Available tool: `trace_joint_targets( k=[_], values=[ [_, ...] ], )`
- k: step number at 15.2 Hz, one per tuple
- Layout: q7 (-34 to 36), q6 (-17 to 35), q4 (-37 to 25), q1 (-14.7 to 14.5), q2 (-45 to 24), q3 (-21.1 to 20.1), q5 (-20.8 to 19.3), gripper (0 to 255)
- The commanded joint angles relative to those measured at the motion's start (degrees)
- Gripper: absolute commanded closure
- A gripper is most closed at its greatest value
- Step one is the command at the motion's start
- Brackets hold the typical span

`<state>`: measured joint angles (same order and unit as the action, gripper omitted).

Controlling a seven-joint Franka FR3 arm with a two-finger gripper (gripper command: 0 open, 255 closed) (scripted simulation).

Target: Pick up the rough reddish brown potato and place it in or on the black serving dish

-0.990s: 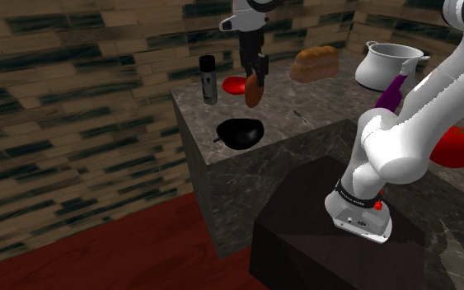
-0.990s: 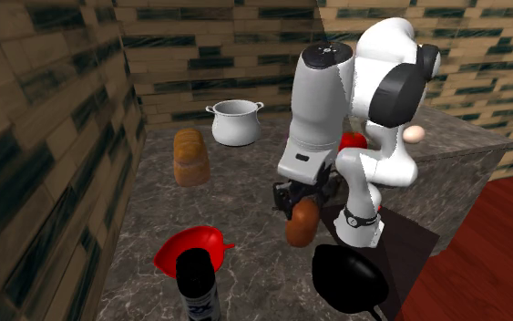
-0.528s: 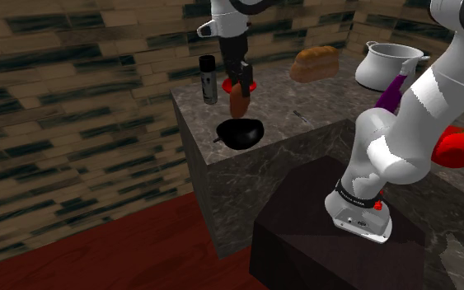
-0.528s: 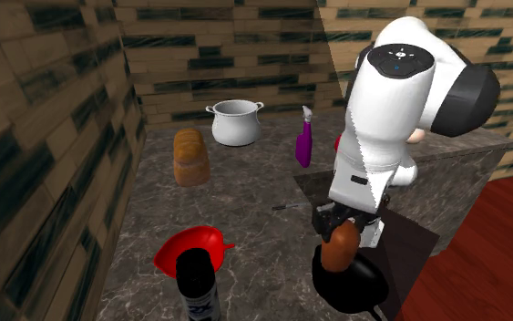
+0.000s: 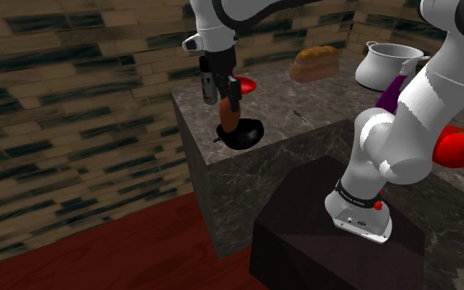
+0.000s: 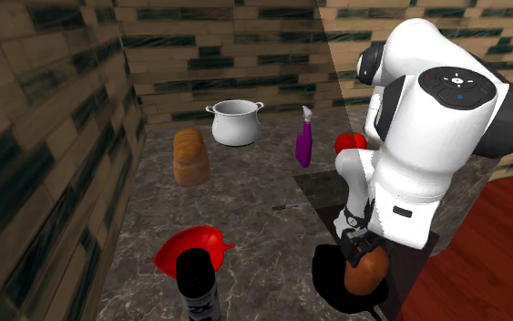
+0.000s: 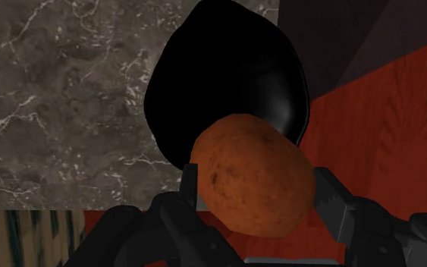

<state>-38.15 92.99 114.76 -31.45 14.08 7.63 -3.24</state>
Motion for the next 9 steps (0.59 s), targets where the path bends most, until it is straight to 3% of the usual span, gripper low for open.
trace_joint_targets(
  k=[1,9],
  values=[
    [-0.01,1.59,1.57,0.05,0.01,0.08,-0.03,255],
    [0.11,7.76,7.31,0.12,-0.43,0.24,-0.1,255]
  ],
)
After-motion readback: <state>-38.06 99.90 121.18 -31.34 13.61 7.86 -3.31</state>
